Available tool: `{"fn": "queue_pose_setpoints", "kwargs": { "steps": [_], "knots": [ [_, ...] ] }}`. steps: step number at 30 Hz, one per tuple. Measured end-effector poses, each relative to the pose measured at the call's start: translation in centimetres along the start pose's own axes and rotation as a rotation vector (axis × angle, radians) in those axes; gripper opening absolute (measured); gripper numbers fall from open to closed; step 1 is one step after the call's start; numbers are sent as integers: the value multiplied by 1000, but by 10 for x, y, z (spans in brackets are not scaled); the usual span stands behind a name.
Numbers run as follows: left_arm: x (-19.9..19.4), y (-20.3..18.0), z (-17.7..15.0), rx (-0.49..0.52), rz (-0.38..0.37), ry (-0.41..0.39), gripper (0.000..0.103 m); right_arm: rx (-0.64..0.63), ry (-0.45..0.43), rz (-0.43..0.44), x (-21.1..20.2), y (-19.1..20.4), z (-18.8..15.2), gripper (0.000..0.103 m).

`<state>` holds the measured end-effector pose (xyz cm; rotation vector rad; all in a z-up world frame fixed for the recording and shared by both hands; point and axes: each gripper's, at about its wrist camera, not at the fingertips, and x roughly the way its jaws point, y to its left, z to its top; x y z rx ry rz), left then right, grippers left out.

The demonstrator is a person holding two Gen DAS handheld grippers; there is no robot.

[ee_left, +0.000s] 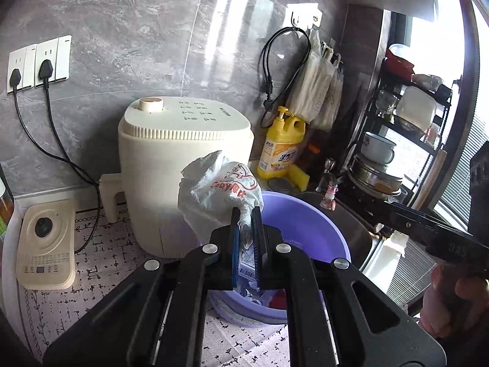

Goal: Collect trash
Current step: 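Carry the tissue and red scrap to the lilac bucket and release both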

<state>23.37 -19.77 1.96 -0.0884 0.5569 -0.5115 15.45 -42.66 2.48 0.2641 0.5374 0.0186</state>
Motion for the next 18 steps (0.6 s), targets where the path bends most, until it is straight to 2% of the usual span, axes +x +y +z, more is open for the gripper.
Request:
{"fn": "queue_pose_setpoints", "kwargs": {
  "steps": [1,2,3,4,5,6,11,15,18],
  "knots": [
    [5,-4,0,3,-32,13,8,4,0,-6,-2,-3,-2,74],
    [10,-6,0,3,-80,30,13,7,1,-12,-4,-5,-3,74],
    [15,-8,0,5,-121,50,34,9,1,-16,-5,-7,-4,74],
    [17,-7,-1,0,-121,58,52,11,2,-18,-7,-9,-5,74],
    [15,-4,-2,-14,-101,44,79,11,4,-19,-7,-10,-6,74],
    [11,1,-2,-35,-89,16,85,11,6,-19,-8,-11,-7,74],
    [-5,22,-2,-77,-56,-2,85,11,16,-3,-7,-10,-13,74],
    [-26,33,-2,-64,-22,-23,94,26,19,25,-6,-6,-16,74],
    [-40,43,-4,-80,0,-18,95,32,19,47,-7,-2,-16,74]
  ]
}}
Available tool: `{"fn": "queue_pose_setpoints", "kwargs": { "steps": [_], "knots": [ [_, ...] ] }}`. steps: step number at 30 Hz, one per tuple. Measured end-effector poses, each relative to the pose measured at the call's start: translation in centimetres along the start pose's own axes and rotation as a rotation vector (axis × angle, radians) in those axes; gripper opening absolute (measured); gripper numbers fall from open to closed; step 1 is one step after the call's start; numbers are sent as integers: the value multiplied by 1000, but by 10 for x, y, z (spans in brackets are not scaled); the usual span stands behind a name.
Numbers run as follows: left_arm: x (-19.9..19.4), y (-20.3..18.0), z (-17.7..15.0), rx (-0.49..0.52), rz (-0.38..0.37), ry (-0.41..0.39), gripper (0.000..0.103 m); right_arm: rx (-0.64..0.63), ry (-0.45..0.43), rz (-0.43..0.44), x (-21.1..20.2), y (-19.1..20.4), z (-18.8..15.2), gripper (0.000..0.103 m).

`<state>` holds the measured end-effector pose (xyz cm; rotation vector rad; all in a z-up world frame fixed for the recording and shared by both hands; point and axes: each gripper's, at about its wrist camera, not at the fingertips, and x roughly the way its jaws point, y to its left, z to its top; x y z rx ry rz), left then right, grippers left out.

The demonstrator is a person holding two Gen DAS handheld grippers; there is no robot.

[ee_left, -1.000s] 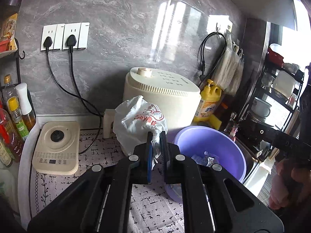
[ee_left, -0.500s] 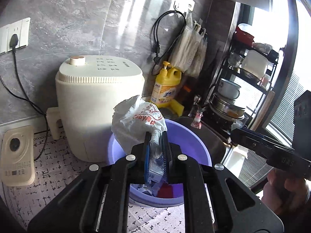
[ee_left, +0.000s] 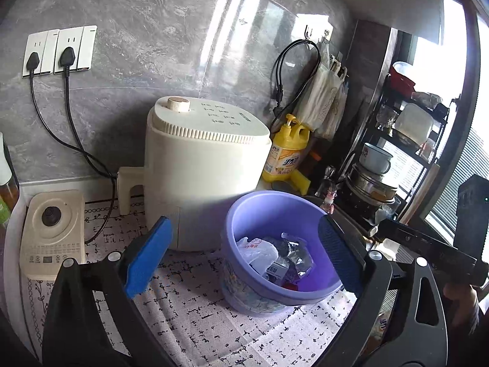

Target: Collect trash

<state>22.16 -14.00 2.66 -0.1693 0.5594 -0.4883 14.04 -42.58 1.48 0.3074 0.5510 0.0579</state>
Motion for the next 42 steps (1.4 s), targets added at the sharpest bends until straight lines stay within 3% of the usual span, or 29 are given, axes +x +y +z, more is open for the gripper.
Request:
{"fn": "queue_pose_setpoints", "kwargs": {
  "steps": [14,25,42],
  "knots": [
    [-89,28,1,-51,117,-56,96,-50,30,66,-18,38,1,95],
    [-148,32,-2,-42,202,-75,97,-60,50,133,-41,59,5,95],
    [-217,17,-21,-38,293,-75,97,-184,107,216,-65,94,-13,95]
  ]
}}
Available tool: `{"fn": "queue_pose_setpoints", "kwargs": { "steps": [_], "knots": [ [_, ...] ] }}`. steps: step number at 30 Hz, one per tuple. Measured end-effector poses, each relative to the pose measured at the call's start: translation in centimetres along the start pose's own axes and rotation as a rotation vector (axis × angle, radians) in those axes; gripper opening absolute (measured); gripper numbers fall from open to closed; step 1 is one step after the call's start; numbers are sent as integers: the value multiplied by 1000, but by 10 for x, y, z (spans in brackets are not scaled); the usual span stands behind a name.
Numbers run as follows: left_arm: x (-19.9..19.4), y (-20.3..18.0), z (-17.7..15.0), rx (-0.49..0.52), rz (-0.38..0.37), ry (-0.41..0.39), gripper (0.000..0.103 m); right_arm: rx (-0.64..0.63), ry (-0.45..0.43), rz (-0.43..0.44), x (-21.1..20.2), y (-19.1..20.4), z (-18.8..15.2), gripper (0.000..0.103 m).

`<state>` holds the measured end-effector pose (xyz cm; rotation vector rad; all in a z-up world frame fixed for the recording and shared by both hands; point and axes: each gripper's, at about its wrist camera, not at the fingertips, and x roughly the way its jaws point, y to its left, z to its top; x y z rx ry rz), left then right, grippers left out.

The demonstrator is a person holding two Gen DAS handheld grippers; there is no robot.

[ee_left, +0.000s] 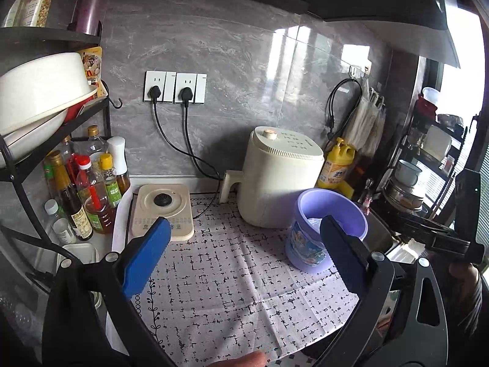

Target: Collect trash

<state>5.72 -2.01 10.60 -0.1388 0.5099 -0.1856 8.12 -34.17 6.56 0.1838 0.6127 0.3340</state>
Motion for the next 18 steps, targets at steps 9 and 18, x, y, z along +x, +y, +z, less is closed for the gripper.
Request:
{"fn": "queue_pose_setpoints", "kwargs": {
  "steps": [9,18],
  "knots": [
    [-12,-6,-3,18,7,-7,97,-21,17,25,-1,10,-7,95],
    [-8,2,-11,2,23,21,97,-37,49,30,9,17,-14,95]
  ]
}}
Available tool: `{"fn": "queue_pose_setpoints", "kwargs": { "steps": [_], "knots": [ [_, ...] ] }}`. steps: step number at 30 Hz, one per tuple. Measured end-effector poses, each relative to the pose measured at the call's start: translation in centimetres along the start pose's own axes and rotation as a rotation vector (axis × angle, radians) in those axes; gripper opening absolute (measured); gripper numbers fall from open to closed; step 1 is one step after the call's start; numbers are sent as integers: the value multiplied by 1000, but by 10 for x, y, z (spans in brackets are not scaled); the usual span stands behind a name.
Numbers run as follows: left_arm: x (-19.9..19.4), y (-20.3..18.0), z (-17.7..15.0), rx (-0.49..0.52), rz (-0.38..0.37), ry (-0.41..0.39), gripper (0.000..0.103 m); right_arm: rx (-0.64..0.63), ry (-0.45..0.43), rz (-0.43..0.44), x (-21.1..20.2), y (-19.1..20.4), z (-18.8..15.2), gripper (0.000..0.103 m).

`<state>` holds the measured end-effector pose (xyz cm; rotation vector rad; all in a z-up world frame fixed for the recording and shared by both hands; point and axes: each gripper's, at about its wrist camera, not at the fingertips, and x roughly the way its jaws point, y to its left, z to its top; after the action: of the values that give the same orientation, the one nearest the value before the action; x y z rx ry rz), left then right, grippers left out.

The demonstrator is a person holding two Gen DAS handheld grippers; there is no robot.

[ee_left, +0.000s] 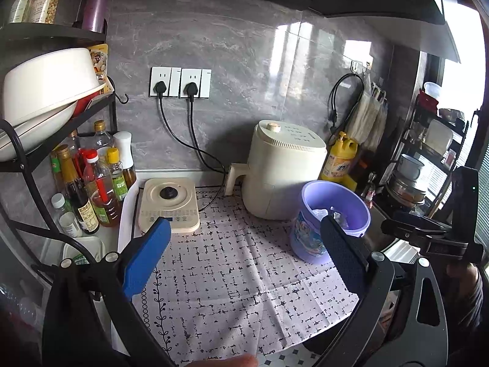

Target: Collect trash

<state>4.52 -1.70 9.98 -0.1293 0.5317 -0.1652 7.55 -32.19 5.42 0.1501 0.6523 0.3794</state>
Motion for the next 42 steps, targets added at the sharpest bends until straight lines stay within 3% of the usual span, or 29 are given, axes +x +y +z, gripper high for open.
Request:
{"fn": "queue_pose_setpoints", "kwargs": {
  "steps": [42],
  "knots": [
    [-3,7,-14,-30,24,7,97,-25,19,-1,13,10,-5,95]
  ]
}}
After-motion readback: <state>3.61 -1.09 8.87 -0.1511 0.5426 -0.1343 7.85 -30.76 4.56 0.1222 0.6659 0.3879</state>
